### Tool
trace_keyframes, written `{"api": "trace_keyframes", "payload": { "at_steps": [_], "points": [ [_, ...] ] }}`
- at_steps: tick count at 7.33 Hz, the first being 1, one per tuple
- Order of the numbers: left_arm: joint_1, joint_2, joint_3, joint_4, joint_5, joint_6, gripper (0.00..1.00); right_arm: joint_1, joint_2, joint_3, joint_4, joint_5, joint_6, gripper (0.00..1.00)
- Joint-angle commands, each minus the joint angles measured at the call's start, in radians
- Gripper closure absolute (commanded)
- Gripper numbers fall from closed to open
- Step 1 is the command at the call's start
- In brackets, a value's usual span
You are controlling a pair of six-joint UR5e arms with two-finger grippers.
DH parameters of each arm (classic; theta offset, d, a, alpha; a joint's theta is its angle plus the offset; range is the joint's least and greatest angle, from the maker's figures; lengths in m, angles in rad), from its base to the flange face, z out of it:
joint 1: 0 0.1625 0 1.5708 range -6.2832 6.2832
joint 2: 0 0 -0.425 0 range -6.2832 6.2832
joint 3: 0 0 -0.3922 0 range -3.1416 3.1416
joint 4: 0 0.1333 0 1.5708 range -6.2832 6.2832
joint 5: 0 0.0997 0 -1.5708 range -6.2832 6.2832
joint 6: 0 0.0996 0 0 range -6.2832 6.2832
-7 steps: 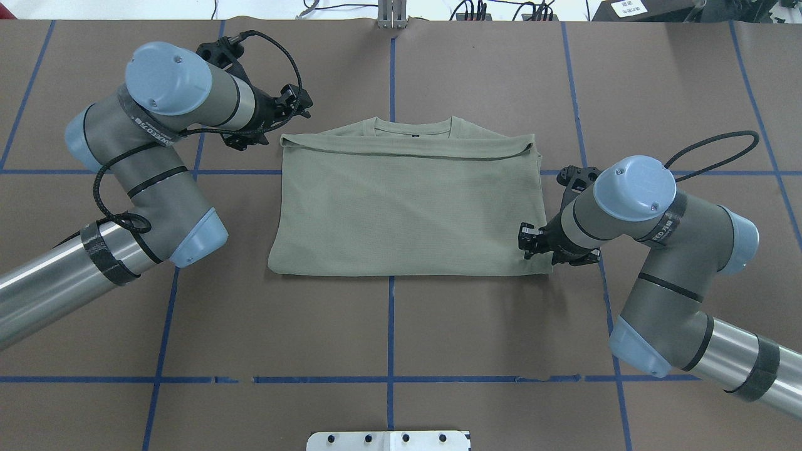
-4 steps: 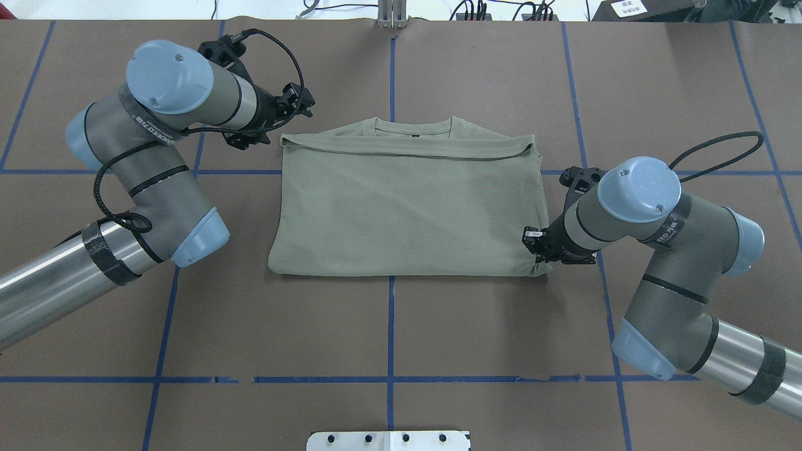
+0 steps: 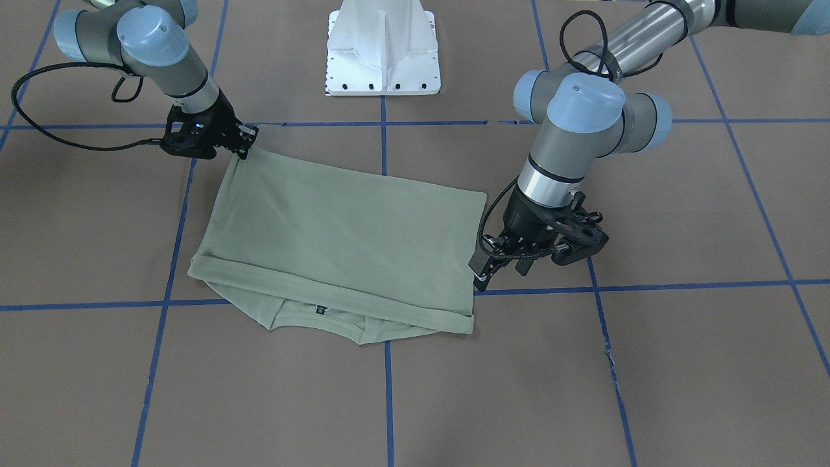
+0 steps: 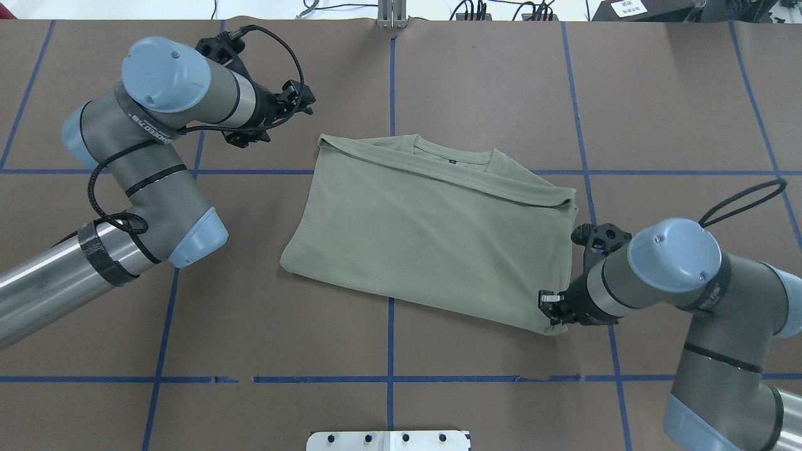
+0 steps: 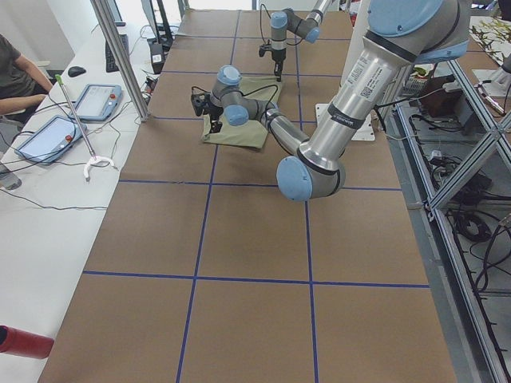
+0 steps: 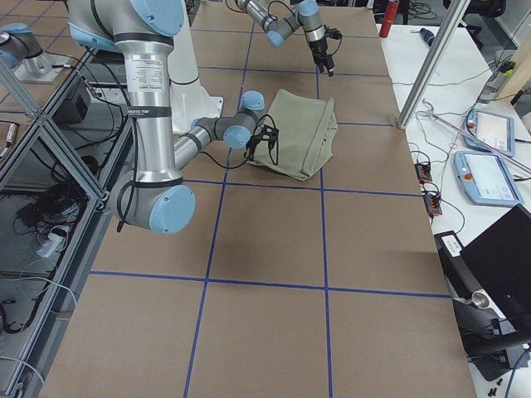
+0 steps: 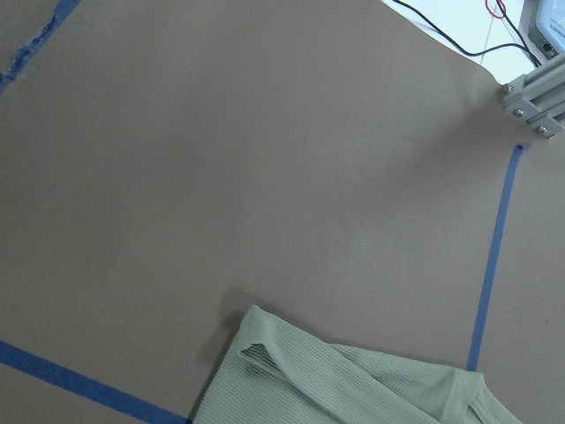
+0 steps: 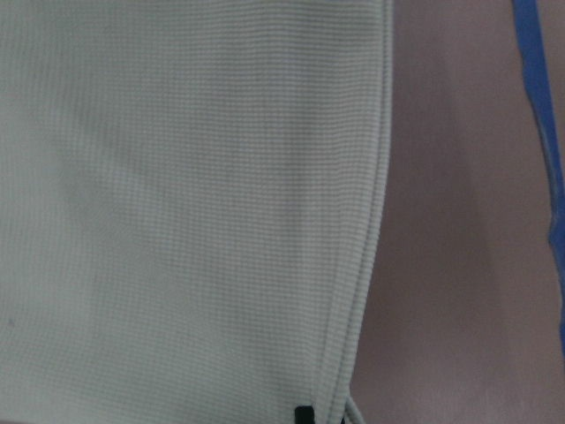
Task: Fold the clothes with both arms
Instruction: 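Drag the bundle with the right gripper, rotating it on the table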
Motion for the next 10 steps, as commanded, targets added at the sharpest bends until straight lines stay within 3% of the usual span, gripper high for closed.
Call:
{"api": "trace_keyframes", "payload": {
  "at_steps": [1,4,5,6,8,10],
  "points": [
    [0.005,0.000,-0.055,0.068,0.030,0.000,0.00,-0.125,-0.078,0.096,0.000,0.015,0.026,1.00],
    [0.040,0.012,-0.084,0.083,0.067,0.000,0.00,-0.320,-0.104,0.170,0.001,0.032,0.165,1.00],
    [0.042,0.013,-0.104,0.092,0.067,0.000,0.00,-0.362,-0.103,0.170,0.001,0.029,0.196,0.65],
    [0.053,0.013,-0.126,0.124,0.067,0.000,0.00,-0.385,-0.100,0.176,0.003,0.023,0.215,0.01],
    [0.088,0.013,-0.138,0.127,0.065,0.000,0.00,-0.344,-0.110,0.228,0.003,0.023,0.218,0.00],
    [0.169,0.042,-0.187,0.132,0.058,-0.002,0.00,-0.170,-0.100,0.260,0.005,0.029,0.218,0.00]
  ]
}}
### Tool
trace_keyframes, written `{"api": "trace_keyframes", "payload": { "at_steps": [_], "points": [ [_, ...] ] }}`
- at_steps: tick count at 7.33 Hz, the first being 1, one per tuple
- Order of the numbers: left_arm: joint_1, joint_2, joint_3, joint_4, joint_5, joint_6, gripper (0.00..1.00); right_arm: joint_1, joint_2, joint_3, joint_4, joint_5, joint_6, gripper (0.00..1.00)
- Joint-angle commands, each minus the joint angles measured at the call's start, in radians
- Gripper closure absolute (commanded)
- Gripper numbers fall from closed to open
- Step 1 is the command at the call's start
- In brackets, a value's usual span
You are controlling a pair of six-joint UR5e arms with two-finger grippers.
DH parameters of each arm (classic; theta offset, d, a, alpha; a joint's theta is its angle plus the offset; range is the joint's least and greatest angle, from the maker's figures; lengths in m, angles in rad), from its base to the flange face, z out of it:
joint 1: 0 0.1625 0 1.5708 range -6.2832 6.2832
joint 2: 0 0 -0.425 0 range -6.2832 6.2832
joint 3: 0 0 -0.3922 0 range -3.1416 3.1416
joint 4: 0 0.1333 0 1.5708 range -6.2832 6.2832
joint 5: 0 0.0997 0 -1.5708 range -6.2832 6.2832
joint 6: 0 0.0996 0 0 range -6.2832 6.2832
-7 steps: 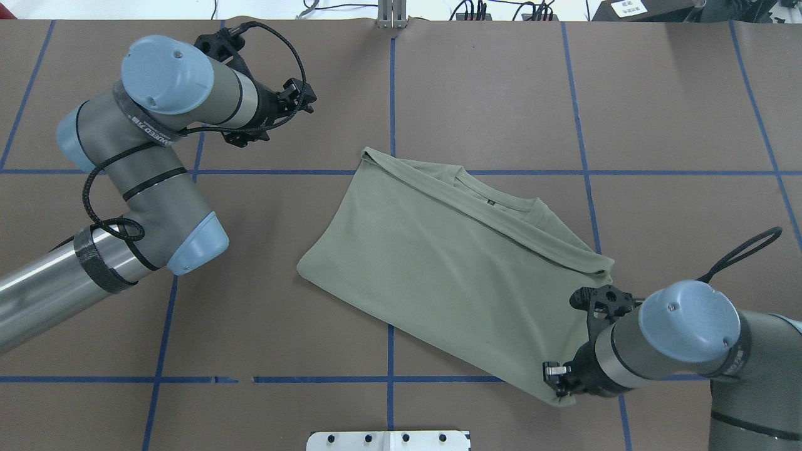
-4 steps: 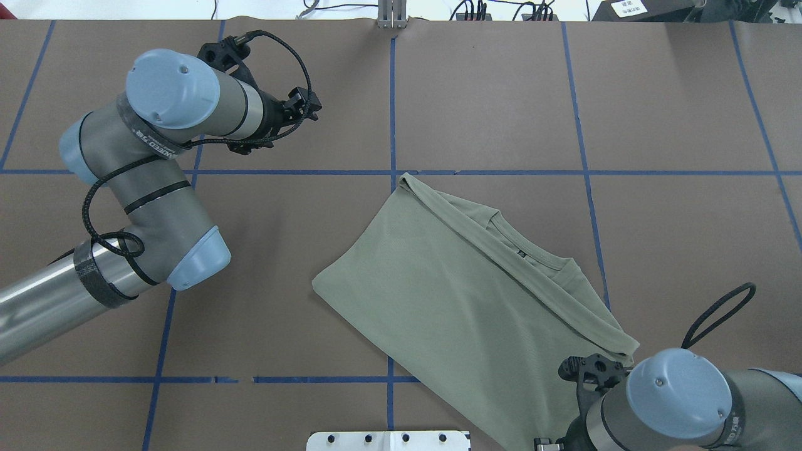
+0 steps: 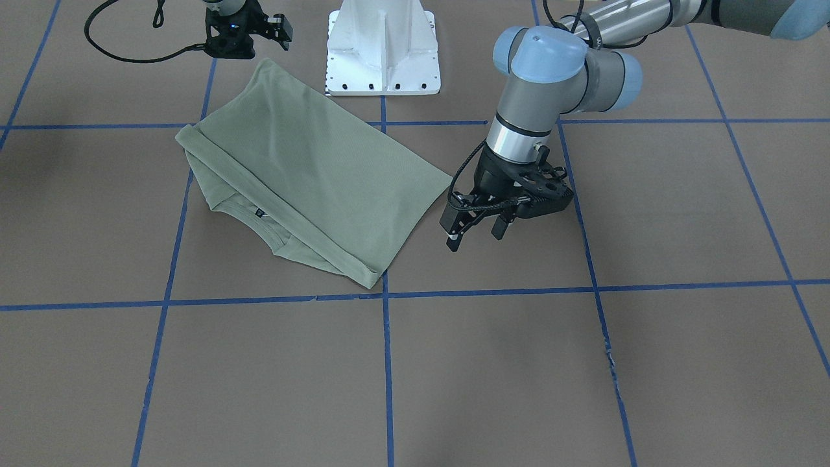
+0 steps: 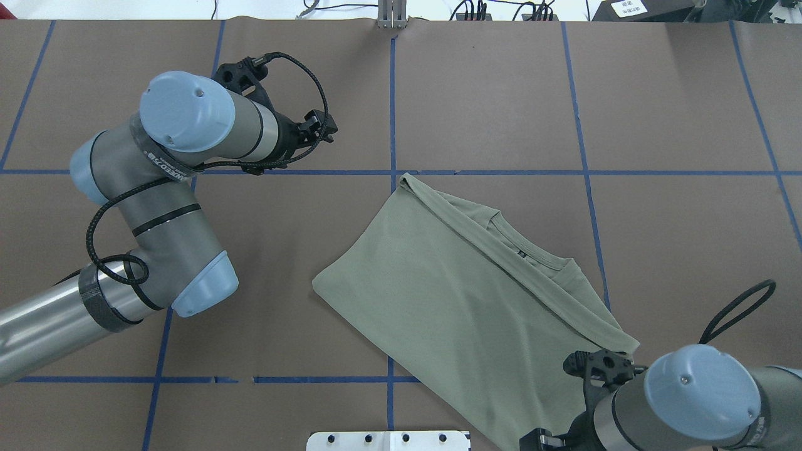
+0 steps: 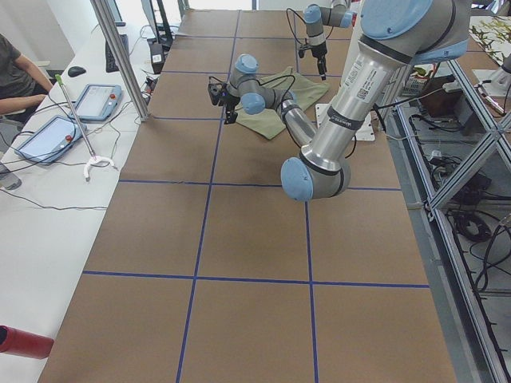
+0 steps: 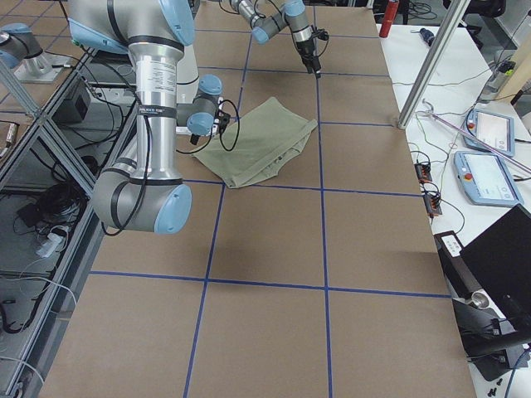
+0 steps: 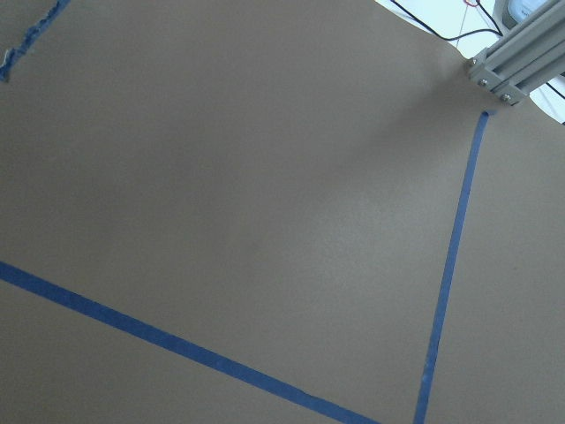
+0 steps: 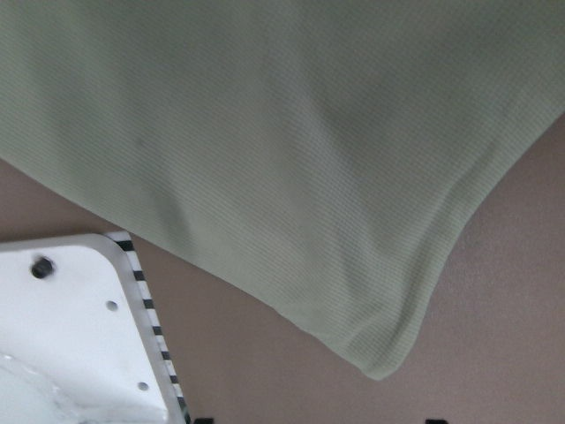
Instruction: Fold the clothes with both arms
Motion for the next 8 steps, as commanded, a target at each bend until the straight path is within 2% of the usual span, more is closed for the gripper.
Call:
{"api": "trace_keyframes", "payload": {
  "at_steps": [1,3,4,6,8],
  "points": [
    [0.111,0.042,-0.041,0.002,-0.001,-0.050,0.00,0.194,0.021,0.016,0.004,0.004,-0.002,0.00],
    [0.239,0.055,-0.038,0.029,0.019,-0.232,0.00,0.323,0.083,0.010,0.004,0.010,-0.002,0.00],
    [0.266,0.044,-0.041,0.110,0.029,-0.284,0.01,0.354,0.110,0.009,0.000,0.010,-0.001,0.00],
    [0.275,0.043,-0.049,0.171,0.030,-0.308,0.03,0.360,0.123,0.002,-0.003,-0.001,-0.001,0.00],
    [0.274,0.047,-0.040,0.175,0.033,-0.306,0.07,0.360,0.123,-0.007,-0.003,-0.004,-0.001,0.00]
  ]
}}
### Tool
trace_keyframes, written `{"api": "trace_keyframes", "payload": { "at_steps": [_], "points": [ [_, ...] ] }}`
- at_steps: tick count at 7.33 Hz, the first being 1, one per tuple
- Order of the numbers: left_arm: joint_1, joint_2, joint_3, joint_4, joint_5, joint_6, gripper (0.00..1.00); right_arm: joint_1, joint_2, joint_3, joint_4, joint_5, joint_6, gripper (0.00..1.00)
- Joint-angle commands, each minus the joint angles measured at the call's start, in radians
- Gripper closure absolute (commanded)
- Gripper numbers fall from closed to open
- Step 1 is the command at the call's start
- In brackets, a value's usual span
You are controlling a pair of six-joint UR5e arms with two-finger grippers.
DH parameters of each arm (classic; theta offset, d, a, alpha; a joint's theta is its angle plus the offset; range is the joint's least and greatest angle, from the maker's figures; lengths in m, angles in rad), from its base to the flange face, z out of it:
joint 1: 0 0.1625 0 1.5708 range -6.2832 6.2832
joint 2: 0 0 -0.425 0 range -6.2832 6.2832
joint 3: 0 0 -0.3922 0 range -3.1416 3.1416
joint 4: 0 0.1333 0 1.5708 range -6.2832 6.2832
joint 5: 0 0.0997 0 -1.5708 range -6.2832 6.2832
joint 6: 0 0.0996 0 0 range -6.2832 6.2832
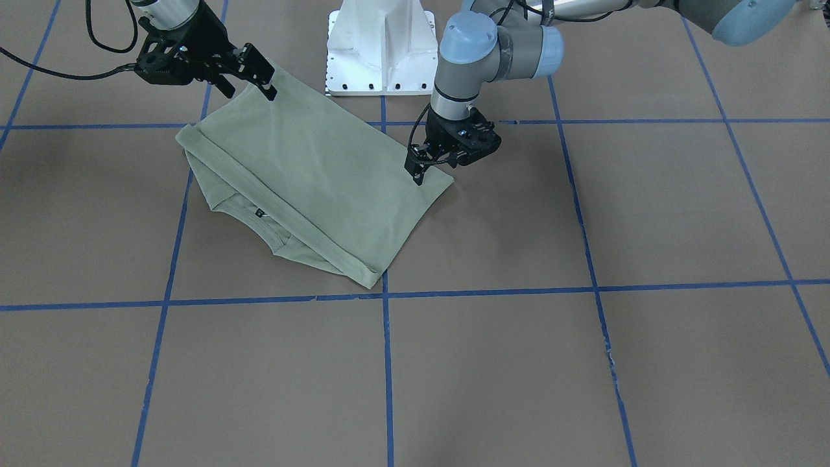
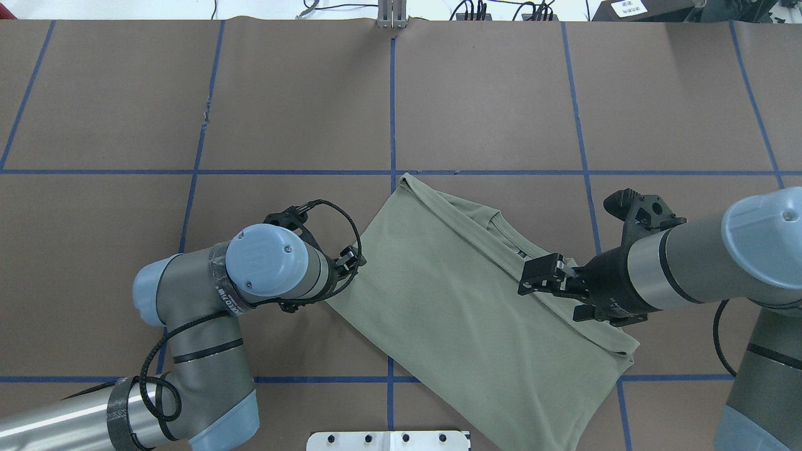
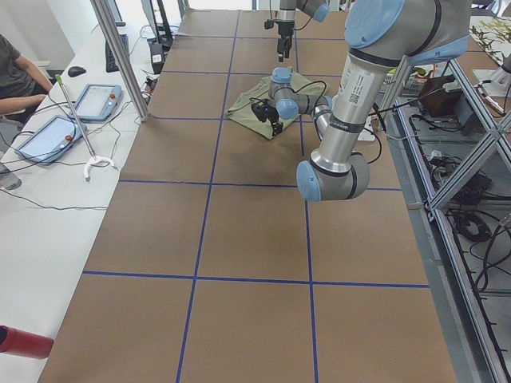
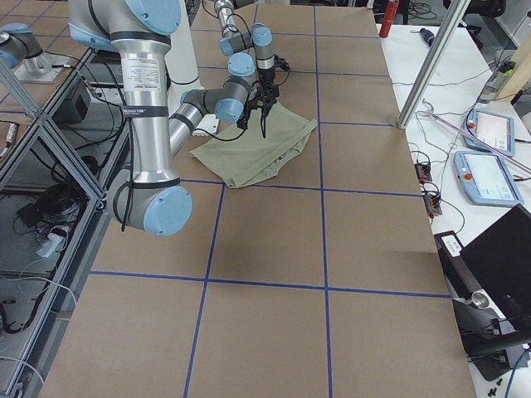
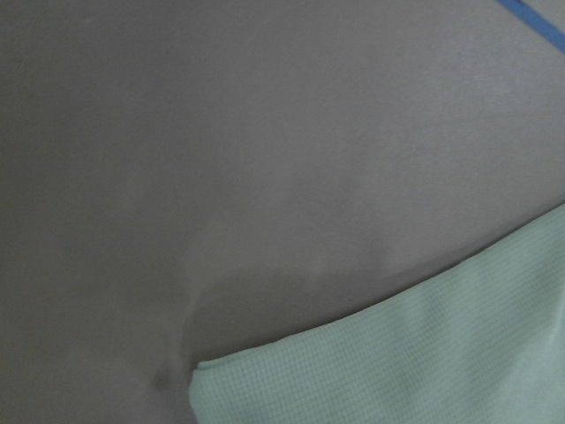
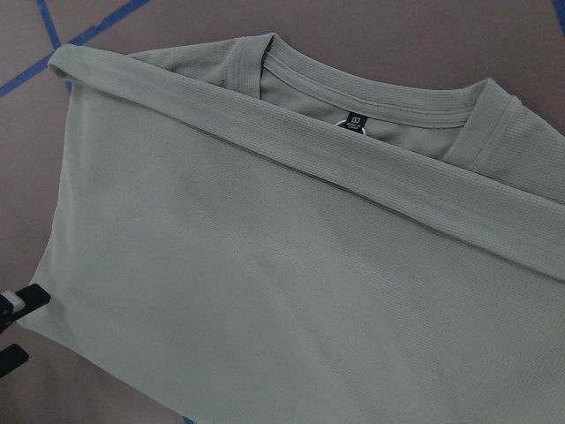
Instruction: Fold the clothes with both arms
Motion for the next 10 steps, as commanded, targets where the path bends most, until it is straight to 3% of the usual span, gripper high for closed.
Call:
{"api": "trace_keyframes", "payload": {
  "at_steps": [1,5,7,8,9,10],
  "points": [
    [-0.001,0.002,0.012,0.007,0.025,0.000,0.08,0.003,0.003,-0.022,0.001,-0.005,0.000,0.00],
    [-0.003,0.000,0.017,0.007,0.032,0.000,0.17,0.009,0.018,-0.024,0.003,-0.001,0.000,0.00],
    [-0.003,0.002,0.026,0.007,0.038,0.000,0.29,0.011,0.018,-0.024,0.003,-0.001,0.000,0.00],
    [-0.003,0.000,0.024,0.007,0.038,0.000,0.38,0.014,0.018,-0.024,0.001,-0.001,0.000,0.00],
    [-0.001,-0.003,0.023,0.007,0.036,0.002,0.55,0.020,0.018,-0.024,0.003,0.000,-0.001,0.00],
    [-0.001,-0.004,0.021,0.007,0.036,0.005,0.80,0.024,0.018,-0.024,0.003,0.003,-0.001,0.00]
  ]
}}
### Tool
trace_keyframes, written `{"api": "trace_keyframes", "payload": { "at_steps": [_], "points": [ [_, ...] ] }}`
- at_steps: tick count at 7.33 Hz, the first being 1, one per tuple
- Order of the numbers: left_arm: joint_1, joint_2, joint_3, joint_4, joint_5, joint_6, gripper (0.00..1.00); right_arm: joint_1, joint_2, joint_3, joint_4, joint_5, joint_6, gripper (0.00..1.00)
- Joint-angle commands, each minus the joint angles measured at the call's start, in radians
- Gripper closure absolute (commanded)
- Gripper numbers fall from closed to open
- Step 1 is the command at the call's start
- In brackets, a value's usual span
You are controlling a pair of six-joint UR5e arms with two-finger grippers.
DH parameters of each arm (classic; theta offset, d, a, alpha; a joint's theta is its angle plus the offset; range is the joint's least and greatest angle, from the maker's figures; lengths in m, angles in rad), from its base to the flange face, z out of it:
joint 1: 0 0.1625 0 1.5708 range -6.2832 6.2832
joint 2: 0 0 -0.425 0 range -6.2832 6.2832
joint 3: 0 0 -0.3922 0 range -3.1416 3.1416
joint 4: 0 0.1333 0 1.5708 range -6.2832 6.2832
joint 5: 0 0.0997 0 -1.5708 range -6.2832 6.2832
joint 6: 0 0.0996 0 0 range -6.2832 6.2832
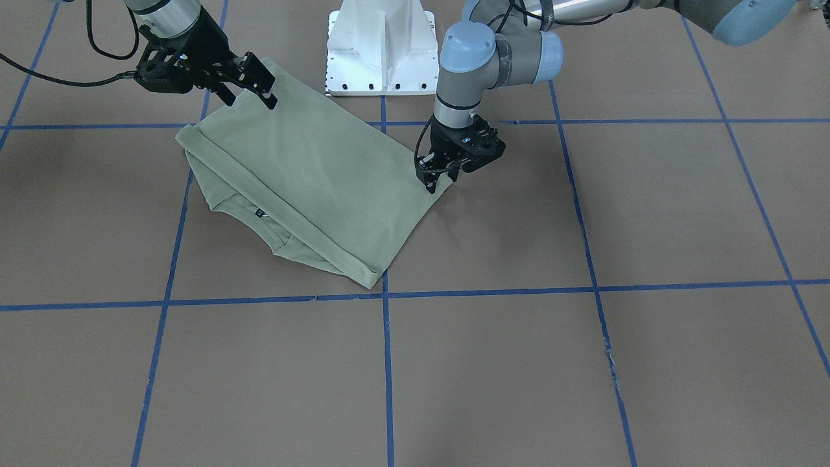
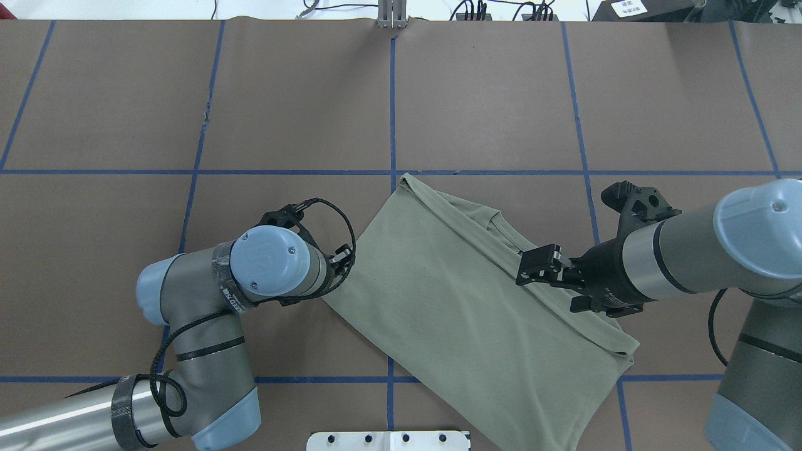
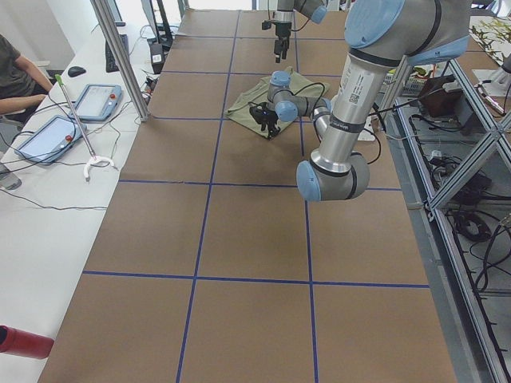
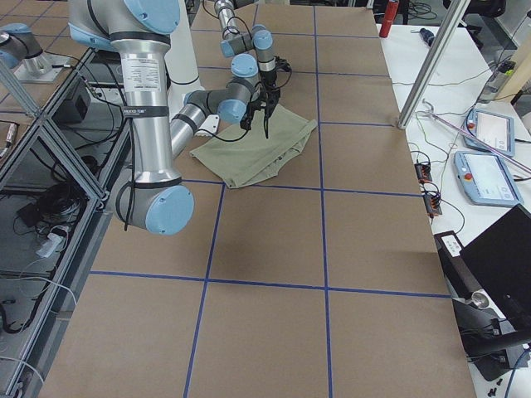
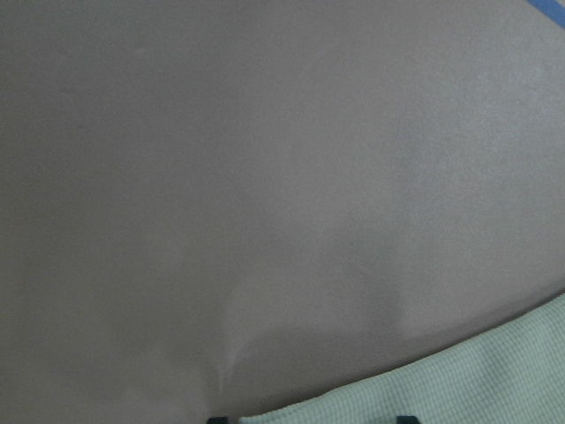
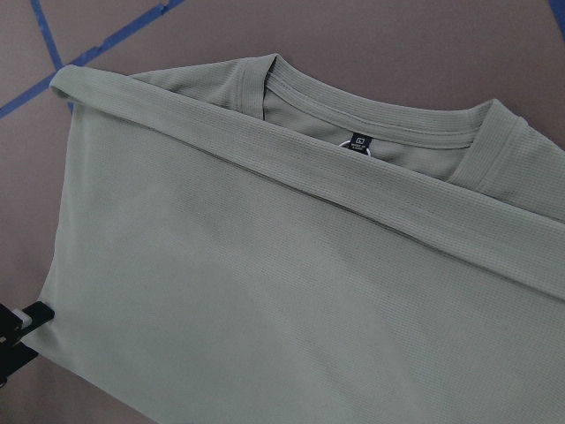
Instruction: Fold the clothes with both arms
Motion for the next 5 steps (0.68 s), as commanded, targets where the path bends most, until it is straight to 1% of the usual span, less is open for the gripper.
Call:
{"api": "trace_keyframes", "payload": {
  "at_steps": [1,3,5],
  "points": [
    [0.002,0.002,-0.003,0.000,0.000,0.004,1.00,0.009,-0.002,0.000,-0.001,0.004,-0.001,0.00],
    [0.001,-0.001,-0.003,0.000,-0.002,0.004,1.00,0.017,-0.002,0.000,-0.001,0.007,-0.002,0.00],
    [-0.048,-0.016,-0.002,-0.002,0.001,0.014,1.00,0.026,-0.002,0.002,-0.001,0.009,-0.001,0.00]
  ]
}}
